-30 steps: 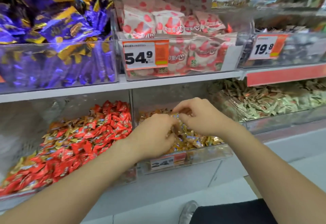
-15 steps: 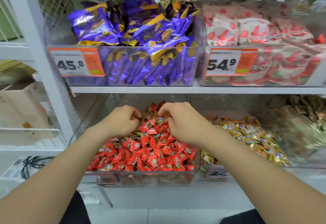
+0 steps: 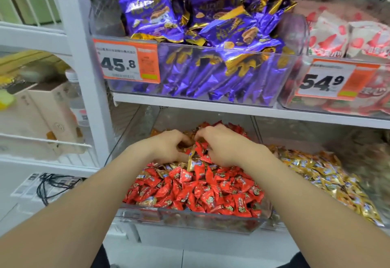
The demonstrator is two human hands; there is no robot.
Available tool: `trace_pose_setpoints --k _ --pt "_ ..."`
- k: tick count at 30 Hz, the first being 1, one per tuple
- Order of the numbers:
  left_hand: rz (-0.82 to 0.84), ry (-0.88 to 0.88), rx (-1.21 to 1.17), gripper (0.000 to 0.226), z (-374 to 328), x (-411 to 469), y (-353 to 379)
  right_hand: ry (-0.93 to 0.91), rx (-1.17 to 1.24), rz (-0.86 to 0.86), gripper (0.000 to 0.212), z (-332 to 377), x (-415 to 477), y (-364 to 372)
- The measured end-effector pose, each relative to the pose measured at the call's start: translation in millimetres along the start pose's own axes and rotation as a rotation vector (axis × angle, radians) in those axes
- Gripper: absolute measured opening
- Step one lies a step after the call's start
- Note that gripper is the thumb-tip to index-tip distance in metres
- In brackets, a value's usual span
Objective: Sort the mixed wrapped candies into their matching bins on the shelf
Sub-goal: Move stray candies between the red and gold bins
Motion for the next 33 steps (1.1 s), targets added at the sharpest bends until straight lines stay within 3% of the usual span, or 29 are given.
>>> trace_pose_setpoints --k 4,8,11,14,16,19,23,28,33 --pt "-0.105 -0.009 0.027 0.027 -1 -1 -7 0.081 0.133 -0.04 0.053 -12 -1 -6" --pt "-0.153 -0.031 -0.022 0.021 0 -11 -20 0.187 0.359 -0.194 0.031 -24 -4 -24" --pt "-0.218 -0.053 -0.098 0.025 0 -20 -32 0.21 0.434 -0.293 0.026 -28 -14 -32" --pt "-0.267 -0.07 -0.184 0.022 0 -27 -39 0.201 0.426 -0.267 0.024 -29 -25 -29" --pt "-0.276 -0.078 -0.228 0.02 -1 -33 -41 0.166 0.406 -0.232 0.037 -26 -33 -28" --pt "-0.261 -0.072 -0.249 0.018 -3 -39 -44 0.077 0.366 -0.243 0.059 -17 -36 -30" --pt "-0.186 -0.072 -0.181 0.023 -3 -41 -38 0.096 0.328 -0.331 0.042 -2 -34 -43" --pt "-0.043 -0.073 -0.088 0.011 -4 -41 -24 0.052 0.259 -0.241 0.034 23 -24 -28" --pt "0.105 0.0 0.006 0.064 -1 -44 -12 -0.034 0.354 -0.205 0.058 26 -17 -28"
Point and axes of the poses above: each hand's wrist, its own x-axis towards the middle knuckle, its own y-axis out of the palm, z = x × y, the point moved 7 cm from there along x, towards the middle knuckle, and after that the axes turned 8 degrees about -z, right-handed, at the moved point
